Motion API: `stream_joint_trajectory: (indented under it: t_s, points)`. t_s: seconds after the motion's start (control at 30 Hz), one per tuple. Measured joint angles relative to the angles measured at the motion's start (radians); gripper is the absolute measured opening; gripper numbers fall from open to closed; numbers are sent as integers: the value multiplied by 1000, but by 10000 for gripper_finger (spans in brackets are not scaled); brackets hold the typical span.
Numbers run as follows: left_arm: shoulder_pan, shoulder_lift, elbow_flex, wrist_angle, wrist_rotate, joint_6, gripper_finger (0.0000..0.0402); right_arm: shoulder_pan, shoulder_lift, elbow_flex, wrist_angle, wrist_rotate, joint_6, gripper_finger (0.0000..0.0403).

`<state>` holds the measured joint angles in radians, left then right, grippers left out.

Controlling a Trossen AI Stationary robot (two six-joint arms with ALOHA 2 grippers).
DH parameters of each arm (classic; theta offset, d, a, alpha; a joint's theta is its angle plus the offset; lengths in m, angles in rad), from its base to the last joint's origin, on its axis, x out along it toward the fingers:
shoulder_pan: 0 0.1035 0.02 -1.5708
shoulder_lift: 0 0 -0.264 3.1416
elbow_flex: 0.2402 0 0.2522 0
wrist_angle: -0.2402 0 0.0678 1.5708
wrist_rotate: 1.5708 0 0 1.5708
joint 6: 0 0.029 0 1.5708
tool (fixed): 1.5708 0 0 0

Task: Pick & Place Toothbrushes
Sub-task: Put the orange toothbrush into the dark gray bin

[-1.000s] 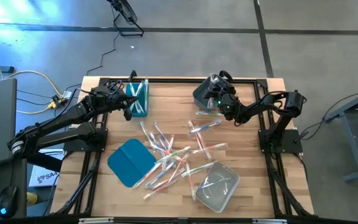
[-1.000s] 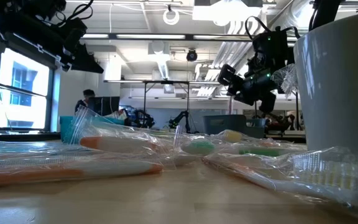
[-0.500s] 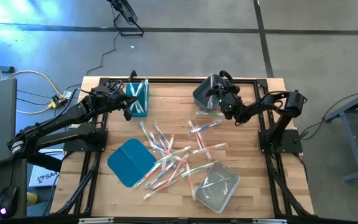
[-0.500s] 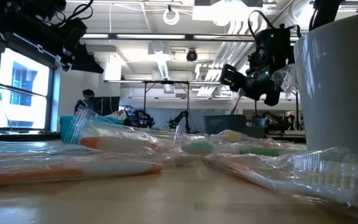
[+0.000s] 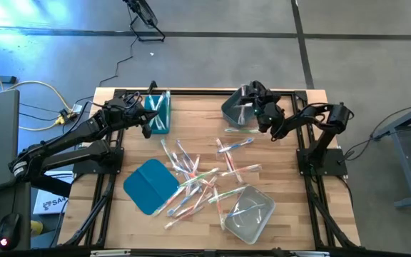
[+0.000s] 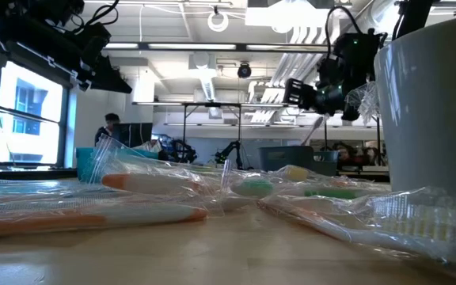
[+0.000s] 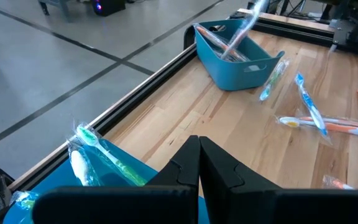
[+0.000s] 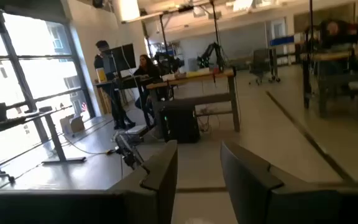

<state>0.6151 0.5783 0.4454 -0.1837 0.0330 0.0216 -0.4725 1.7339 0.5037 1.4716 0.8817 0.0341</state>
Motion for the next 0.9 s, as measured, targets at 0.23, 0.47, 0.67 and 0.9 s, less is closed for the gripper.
stream_joint_trajectory:
  t_s: [0.23,0.47,0.67,0.9]
  points:
    - [0,0,0,0,0,0,1,20,-114,0,77,8,-235,111]
    - [0,0,0,1,0,0,1,110,-316,0,-249,61,-188,91]
    - [0,0,0,1,0,0,1,207,-466,0,-672,108,22,43]
    - [0,0,0,1,0,0,1,279,-562,0,-971,52,249,5]
